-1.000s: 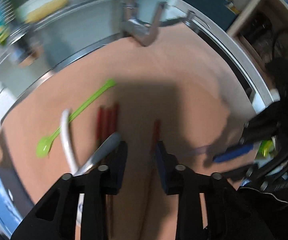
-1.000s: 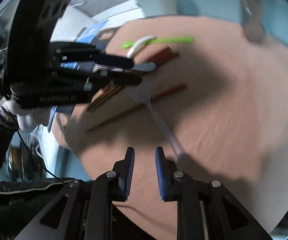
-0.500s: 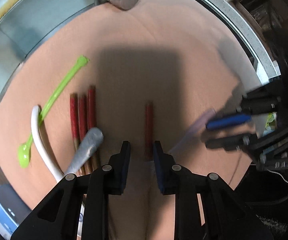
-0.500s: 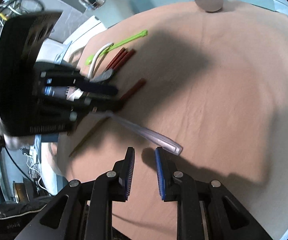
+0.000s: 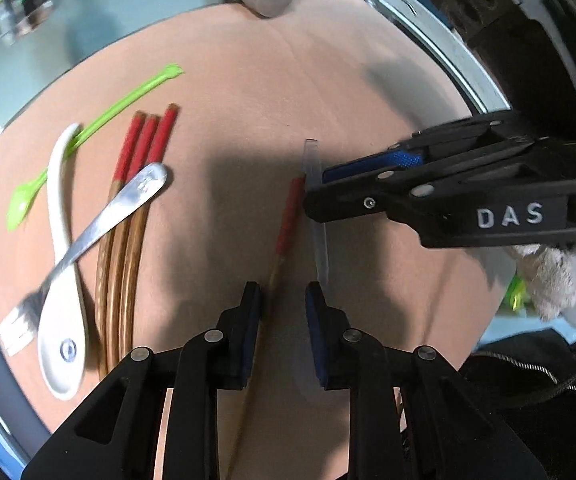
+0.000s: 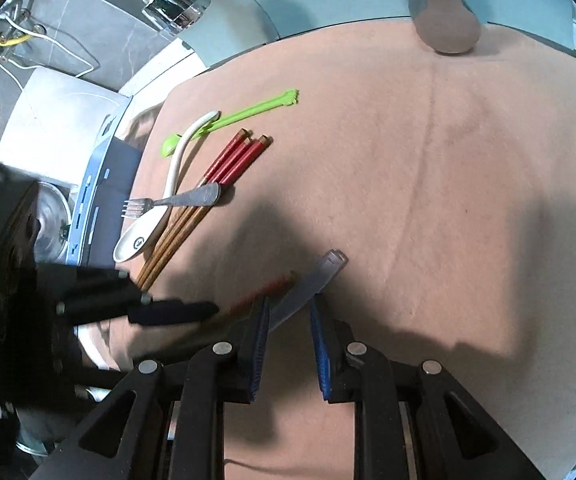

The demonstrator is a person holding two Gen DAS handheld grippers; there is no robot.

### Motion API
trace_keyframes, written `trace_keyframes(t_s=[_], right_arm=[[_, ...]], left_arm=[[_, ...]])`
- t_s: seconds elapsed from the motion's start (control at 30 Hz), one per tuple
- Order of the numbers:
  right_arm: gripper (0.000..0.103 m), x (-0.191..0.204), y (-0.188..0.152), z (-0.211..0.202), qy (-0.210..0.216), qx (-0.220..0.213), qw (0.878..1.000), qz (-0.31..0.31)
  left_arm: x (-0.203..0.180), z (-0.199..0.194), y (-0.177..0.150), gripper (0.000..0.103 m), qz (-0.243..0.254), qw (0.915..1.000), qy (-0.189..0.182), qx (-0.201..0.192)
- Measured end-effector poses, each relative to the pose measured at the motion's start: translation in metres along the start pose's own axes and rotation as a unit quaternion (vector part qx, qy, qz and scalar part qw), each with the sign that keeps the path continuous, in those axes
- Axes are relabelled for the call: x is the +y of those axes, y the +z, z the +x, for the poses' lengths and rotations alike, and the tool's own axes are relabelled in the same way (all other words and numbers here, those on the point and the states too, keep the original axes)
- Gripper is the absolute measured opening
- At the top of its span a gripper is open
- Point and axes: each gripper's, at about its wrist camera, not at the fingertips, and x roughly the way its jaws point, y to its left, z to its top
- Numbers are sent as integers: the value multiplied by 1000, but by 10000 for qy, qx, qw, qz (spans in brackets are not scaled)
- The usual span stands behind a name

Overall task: Organize utensils
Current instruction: 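Lift the clear spoon with the right tool while the left tool grasps a red-tipped chopstick, then carry the chopstick and clear spoon into the blue basket with both tools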

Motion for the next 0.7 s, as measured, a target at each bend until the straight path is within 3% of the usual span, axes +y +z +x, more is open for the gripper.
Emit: trace_keyframes(t_s=[0.2, 0.37, 0.5, 0.6, 0.7], right_arm=[[20, 7, -15, -1, -114, -26, 9994, 315], [23, 23, -21, 7, -341, -121, 9980, 509], [26, 37, -21, 11, -747, -168, 9963, 400], [20, 42, -21, 12, -1044, -171, 9942, 200], [16, 38, -20, 10, -1051, -147, 9942, 190]], left_arm=[[8, -7, -30, 21, 87, 9981, 610, 5], [5, -7, -36, 21, 244, 9973, 696, -26], [14, -4, -24, 11, 110, 9978, 641, -124], [26, -7, -17, 11, -153, 9982, 538, -235], [30, -7, -15, 11, -252, 9978, 515, -326]])
